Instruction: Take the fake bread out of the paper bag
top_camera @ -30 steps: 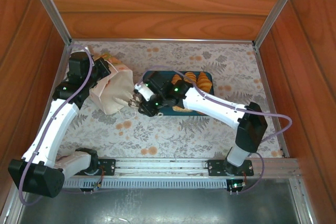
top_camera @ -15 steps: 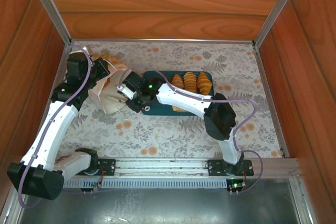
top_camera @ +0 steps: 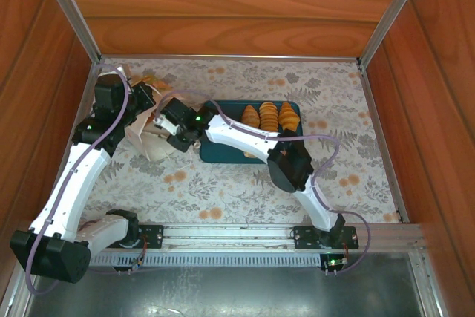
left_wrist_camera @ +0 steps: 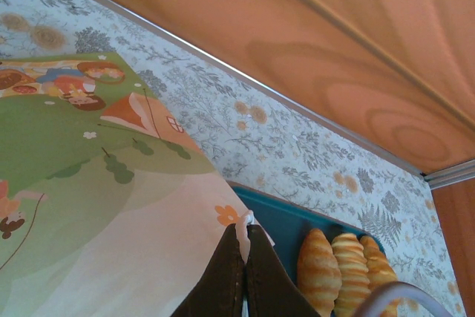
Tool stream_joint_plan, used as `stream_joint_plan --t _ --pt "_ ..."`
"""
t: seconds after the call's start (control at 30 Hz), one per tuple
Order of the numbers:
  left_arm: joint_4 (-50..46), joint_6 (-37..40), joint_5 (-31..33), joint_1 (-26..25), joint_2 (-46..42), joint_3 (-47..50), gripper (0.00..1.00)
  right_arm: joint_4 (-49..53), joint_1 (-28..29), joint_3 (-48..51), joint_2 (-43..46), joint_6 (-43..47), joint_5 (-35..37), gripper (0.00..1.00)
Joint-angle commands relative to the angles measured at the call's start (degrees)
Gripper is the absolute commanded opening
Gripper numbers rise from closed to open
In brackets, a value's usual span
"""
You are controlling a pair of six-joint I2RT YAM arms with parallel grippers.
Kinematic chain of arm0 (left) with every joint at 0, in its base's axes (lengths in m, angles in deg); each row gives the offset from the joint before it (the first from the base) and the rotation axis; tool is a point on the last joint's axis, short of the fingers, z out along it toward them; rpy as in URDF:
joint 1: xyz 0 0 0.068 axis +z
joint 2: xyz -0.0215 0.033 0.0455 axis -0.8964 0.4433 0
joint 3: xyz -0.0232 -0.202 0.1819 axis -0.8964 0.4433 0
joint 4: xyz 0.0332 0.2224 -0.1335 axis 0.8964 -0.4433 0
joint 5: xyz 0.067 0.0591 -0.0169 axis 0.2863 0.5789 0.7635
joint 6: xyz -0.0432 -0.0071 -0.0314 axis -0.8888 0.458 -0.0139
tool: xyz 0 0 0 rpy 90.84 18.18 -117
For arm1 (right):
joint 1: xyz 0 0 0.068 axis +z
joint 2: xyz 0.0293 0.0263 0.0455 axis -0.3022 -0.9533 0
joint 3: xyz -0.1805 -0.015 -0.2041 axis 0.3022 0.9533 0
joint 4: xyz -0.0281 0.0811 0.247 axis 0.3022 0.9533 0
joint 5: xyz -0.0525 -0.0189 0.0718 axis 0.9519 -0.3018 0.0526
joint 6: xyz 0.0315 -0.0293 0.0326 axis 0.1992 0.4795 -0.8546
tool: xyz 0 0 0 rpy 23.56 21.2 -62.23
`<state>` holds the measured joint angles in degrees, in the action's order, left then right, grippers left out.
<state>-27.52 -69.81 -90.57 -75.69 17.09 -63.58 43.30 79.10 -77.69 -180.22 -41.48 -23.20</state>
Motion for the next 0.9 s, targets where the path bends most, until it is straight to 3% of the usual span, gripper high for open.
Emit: stream_joint_plan --t 0.0,0.23,0.47,0.7,0.87 --pt "-0.15 -0.36 -0.65 0.01 -0.26 -1.67 0.0 -1.49 0.16 -2.28 -1.27 -1.0 -0.15 0.47" --pt "-0.16 -0.54 -0.91 0.02 -0.43 -1.46 0.0 -2.44 0.11 -4.36 -3.93 -1.47 -2.03 0.49" --pt "-0.12 -1.07 -1.18 -0.17 -0.31 -1.59 0.0 5.12 0.11 -14.85 -10.75 0.12 1.12 0.5" --pt "-0.17 -1.5 -1.52 -0.37 -0.35 -1.58 0.0 6.44 0.13 -18.13 -13.85 0.7 4.44 0.52" --pt "-0.11 -1.51 -1.11 -0.33 -0.86 -1.59 0.0 7.2 0.1 -19.24 -14.64 0.84 4.38 0.42"
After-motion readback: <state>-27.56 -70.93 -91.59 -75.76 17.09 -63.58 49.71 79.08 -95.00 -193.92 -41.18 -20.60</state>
